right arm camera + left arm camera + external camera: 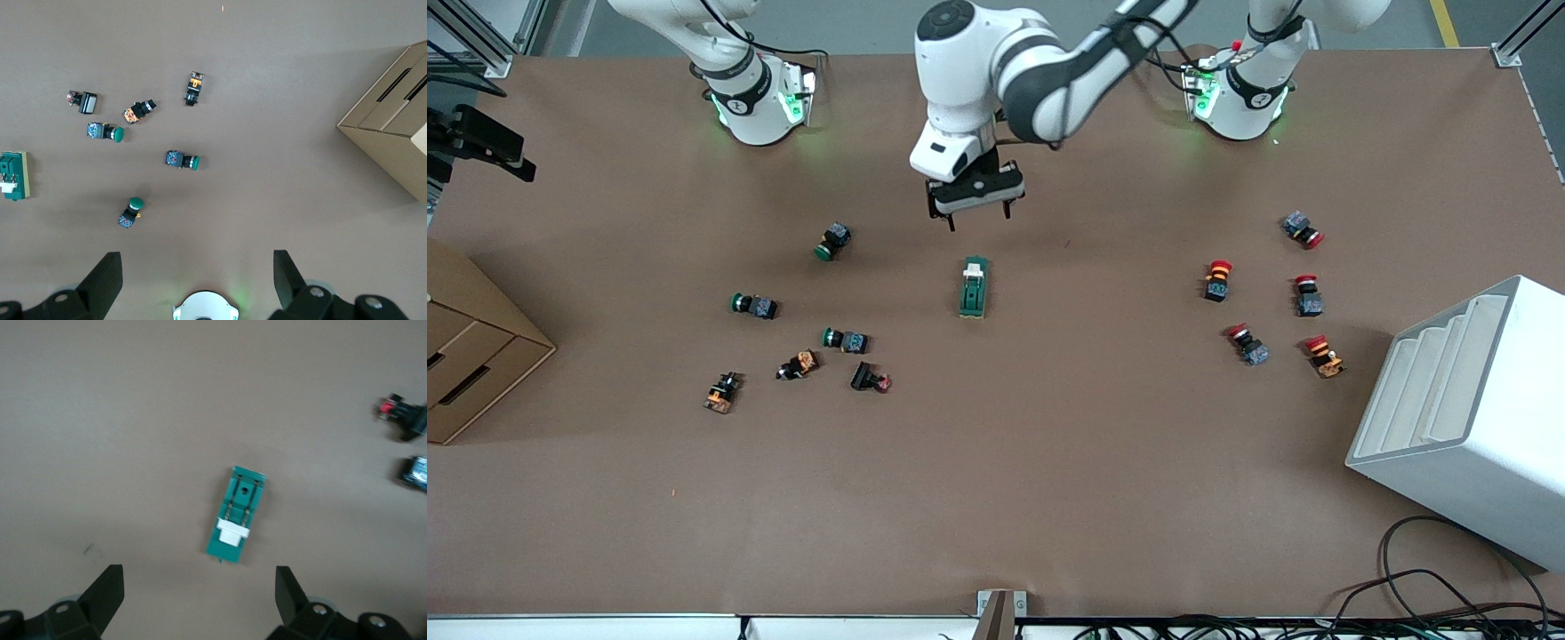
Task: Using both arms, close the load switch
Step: 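Move the left gripper over the green switch and lower onto its base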
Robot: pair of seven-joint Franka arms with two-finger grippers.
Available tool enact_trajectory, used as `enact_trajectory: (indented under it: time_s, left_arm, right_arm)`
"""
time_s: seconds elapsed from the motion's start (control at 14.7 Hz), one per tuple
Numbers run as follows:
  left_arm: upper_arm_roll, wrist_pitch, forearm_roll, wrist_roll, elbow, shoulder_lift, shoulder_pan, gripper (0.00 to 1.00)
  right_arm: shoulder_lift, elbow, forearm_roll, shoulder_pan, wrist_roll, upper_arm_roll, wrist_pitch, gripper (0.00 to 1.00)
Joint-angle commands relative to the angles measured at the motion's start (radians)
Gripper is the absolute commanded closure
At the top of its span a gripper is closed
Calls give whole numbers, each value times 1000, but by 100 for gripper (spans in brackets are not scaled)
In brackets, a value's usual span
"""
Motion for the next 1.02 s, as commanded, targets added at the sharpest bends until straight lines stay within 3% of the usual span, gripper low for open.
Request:
enact_trajectory:
  time_s: [0.0, 0.34, 0.48, 0.75, 0.95]
  left_arm:
    - [1, 66, 137, -163, -52, 32, -38, 0]
    - [-1, 80, 508, -454, -50, 167, -112, 1]
    - [-1, 80, 606, -514, -58, 206, -143, 2]
    - [-1, 78, 882, -712, -141, 239, -155, 3]
    - [5, 39, 1084, -837, -228, 250, -177, 4]
  right_arm:
    - [10, -5, -17, -8, -12, -1, -3, 0]
    - [18, -5, 5, -8, -10, -25, 6, 0]
    - [18, -4, 16, -8, -10, -25, 6, 0]
    - [45, -10, 5, -8, -12, -24, 39, 0]
    - [139, -4, -7, -14, -22, -27, 36, 0]
